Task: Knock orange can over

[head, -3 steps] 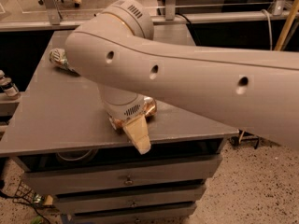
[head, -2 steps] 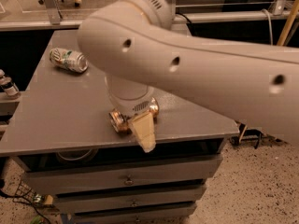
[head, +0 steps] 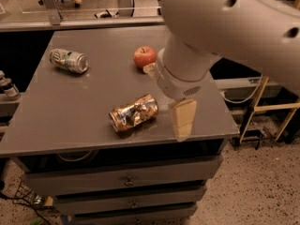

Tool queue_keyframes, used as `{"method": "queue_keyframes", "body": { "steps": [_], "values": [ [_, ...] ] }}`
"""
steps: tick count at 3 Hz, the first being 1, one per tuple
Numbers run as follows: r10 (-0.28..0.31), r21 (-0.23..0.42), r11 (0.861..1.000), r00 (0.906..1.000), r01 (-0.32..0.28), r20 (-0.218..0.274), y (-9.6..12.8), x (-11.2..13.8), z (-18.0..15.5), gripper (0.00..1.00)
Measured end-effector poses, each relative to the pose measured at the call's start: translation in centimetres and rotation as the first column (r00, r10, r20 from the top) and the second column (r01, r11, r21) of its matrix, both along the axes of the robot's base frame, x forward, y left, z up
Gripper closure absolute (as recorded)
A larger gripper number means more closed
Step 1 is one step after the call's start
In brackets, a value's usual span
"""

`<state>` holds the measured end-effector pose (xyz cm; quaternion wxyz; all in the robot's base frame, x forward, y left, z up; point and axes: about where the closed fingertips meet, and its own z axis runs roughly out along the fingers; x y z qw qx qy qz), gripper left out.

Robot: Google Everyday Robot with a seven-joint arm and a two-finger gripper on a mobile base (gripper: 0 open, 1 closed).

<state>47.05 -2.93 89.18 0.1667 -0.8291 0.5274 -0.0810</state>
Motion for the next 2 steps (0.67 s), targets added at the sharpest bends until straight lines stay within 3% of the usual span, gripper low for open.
{"method": "queue_keyframes", "body": {
  "steps": [1,2],
  "values": [
    [-0.101,0.097,0.99,0.9945,0.103,-0.027,-5.96,0.74,0.05,0.0],
    [-0.115,0.111,0.987,0.9928,0.118,-0.035,-6.6,0.56,0.07,0.0]
  ]
}}
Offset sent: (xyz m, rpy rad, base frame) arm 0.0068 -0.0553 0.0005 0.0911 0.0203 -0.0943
